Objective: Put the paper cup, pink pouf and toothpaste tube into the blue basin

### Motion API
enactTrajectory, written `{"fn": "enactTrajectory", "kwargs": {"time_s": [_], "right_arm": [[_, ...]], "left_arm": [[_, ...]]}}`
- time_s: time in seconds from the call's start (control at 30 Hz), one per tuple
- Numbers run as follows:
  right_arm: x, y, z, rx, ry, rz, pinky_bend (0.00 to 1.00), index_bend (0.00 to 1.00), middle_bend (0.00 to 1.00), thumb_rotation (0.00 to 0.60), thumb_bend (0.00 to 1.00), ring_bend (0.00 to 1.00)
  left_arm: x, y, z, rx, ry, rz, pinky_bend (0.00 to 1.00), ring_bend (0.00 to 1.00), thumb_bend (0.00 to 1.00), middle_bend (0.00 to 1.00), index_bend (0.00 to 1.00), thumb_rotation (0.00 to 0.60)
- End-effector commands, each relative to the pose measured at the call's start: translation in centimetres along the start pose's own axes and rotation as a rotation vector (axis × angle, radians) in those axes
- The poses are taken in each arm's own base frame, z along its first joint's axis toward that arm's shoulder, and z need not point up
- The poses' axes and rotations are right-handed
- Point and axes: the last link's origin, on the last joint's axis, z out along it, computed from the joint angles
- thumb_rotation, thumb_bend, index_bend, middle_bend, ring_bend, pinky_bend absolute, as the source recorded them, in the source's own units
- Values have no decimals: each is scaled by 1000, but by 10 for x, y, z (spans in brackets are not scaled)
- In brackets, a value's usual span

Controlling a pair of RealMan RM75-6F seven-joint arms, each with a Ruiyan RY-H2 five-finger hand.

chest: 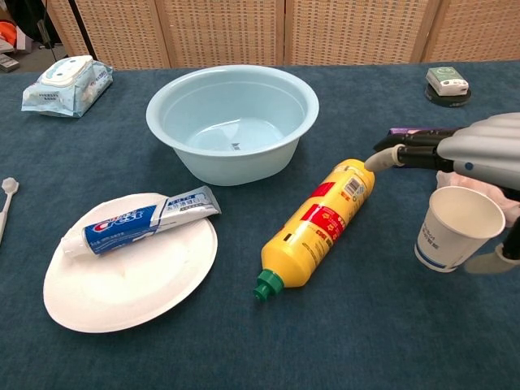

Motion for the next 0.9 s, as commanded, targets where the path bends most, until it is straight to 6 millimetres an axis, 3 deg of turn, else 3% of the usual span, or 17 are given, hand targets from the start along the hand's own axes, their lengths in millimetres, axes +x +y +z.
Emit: {"fn": "enactTrajectory", "kwargs": {"time_s": [0.03,0.37,0.77,0.9], "right_arm": [[0,-2,7,4,-11,-8,156,89,0,600,129,0],[-14,4,22,-23,-69,-31,156,89,0,600,131,0],[-12,23,27,-86,-86,-60,158,130,3,600,131,2],[-12,27,23,-114,-118,-44,245,231,91,600,156,110]], "left_arm": [[0,0,0,0,-1,-1,106,0,327,0,5,600],[1,1,-1,-8,-2,-6,106,0,328,0,5,600],[-3,5,-2,-24,-16,0,106,0,327,0,5,600],[-3,6,-3,-27,-20,0,106,0,328,0,5,600]]}}
